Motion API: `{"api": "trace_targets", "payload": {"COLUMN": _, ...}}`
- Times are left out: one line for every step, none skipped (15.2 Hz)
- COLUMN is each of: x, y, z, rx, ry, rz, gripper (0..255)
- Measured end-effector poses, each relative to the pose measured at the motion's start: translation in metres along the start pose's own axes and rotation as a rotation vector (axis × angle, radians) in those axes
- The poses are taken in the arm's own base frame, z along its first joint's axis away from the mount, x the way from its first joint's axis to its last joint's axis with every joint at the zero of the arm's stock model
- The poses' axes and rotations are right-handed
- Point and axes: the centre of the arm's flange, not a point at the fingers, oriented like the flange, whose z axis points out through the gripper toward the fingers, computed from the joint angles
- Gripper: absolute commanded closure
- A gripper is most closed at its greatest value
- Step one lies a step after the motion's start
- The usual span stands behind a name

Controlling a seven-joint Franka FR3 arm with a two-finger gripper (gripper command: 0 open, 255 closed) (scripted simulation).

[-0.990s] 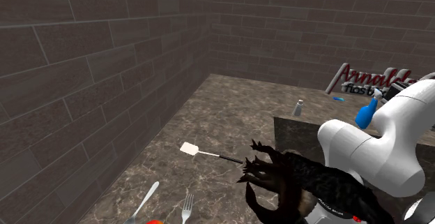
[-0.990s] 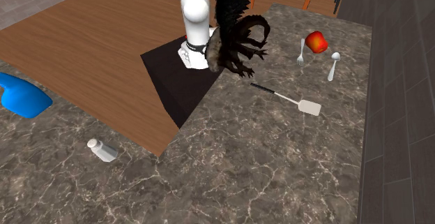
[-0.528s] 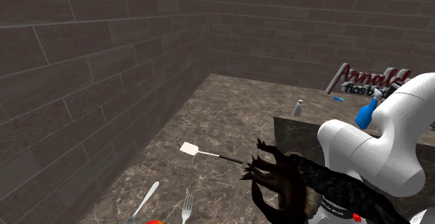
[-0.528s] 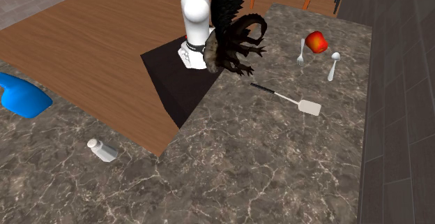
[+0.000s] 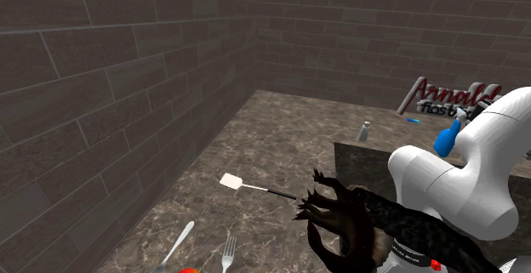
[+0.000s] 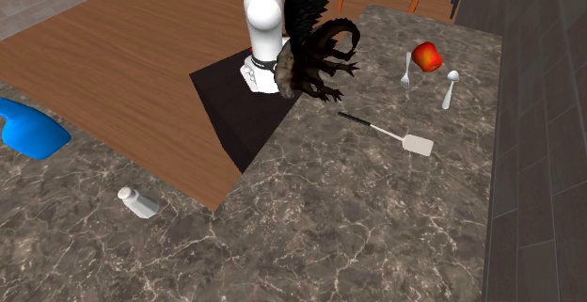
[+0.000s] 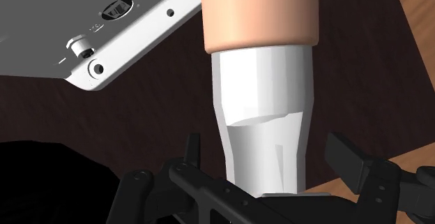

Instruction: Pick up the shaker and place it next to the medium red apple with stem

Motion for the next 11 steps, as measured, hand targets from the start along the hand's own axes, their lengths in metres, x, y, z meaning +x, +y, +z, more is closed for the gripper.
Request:
{"api": "trace_targets", "payload": {"x": 0.0, "y": 0.0, "z": 0.0, "rx": 0.0, "ry": 0.0, "rz": 0.0, "gripper": 0}}
{"api": "trace_targets", "payload": {"x": 0.0, "y": 0.0, "z": 0.0001, "rx": 0.0, "ry": 0.0, "rz": 0.0, "gripper": 255}}
{"api": "trace_targets", "payload": {"x": 0.0, "y": 0.0001, "z": 0.0001, "rx": 0.0, "ry": 0.0, "rz": 0.0, "gripper": 255}}
{"api": "trace_targets", "payload": {"x": 0.0, "y": 0.0, "z": 0.0001, "rx": 0.0, "ry": 0.0, "rz": 0.0, "gripper": 255}}
{"api": "trace_targets", "payload": {"x": 0.0, "y": 0.0, "z": 0.0001, "rx": 0.0, "ry": 0.0, "rz": 0.0, "gripper": 255}}
{"api": "trace_targets", "payload": {"x": 0.0, "y": 0.0, "z": 0.0001, "rx": 0.0, "ry": 0.0, "rz": 0.0, "gripper": 255}}
{"api": "trace_targets", "payload": {"x": 0.0, "y": 0.0, "z": 0.0001, "rx": 0.0, "ry": 0.0, "rz": 0.0, "gripper": 255}}
{"api": "trace_targets", "payload": {"x": 0.0, "y": 0.0, "z": 0.0001, "rx": 0.0, "ry": 0.0, "rz": 0.0, "gripper": 255}}
{"api": "trace_targets", "payload": {"x": 0.0, "y": 0.0, "z": 0.0001, "rx": 0.0, "ry": 0.0, "rz": 0.0, "gripper": 255}}
{"api": "trace_targets", "payload": {"x": 0.0, "y": 0.0, "z": 0.0001, "rx": 0.0, "ry": 0.0, "rz": 0.0, "gripper": 255}}
{"api": "trace_targets", "payload": {"x": 0.0, "y": 0.0, "z": 0.0001, "rx": 0.0, "ry": 0.0, "rz": 0.0, "gripper": 255}}
